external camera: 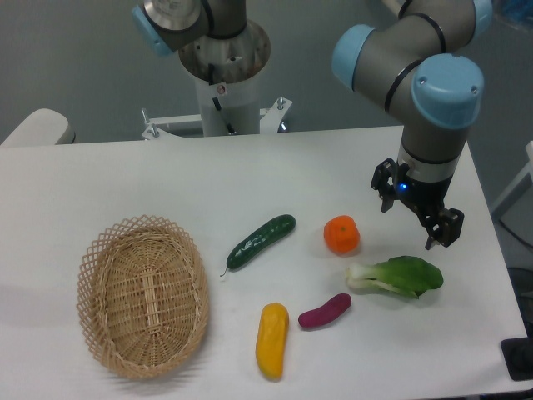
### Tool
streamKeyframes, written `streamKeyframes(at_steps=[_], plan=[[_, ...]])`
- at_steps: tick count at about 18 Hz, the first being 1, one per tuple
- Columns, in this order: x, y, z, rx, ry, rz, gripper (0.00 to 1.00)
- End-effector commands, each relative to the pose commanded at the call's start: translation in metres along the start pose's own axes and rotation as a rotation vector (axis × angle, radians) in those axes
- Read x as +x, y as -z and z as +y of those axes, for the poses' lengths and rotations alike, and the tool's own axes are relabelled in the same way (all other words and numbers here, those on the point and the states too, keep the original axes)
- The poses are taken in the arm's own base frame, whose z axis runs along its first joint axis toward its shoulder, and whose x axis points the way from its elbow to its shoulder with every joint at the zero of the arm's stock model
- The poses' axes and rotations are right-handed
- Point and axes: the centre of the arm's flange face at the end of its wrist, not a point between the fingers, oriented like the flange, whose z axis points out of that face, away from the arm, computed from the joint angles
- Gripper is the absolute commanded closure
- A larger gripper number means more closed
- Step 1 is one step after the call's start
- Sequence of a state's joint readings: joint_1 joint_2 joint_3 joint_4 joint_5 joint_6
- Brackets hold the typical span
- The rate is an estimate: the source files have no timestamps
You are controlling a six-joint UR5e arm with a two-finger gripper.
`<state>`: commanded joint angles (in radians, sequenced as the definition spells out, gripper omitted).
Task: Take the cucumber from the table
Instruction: 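Move the open gripper over to the green cucumber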
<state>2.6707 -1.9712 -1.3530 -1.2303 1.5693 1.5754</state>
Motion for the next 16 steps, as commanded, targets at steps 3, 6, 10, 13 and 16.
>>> streamKeyframes(at_steps=[3, 6, 10, 13, 16], plan=[[0.001, -0.002, -0.002, 0.002, -0.003, 0.003, 0.0], [0.003, -0.005, -0.007, 0.006, 0.005, 0.009, 0.0], [0.009, -0.019, -0.033, 0.012, 0.083, 0.027, 0.0], [0.015, -0.042, -0.07, 0.004, 0.18, 0.052, 0.0], [0.023, -0.068, -0.101, -0.001, 0.307, 0.069, 0.0]])
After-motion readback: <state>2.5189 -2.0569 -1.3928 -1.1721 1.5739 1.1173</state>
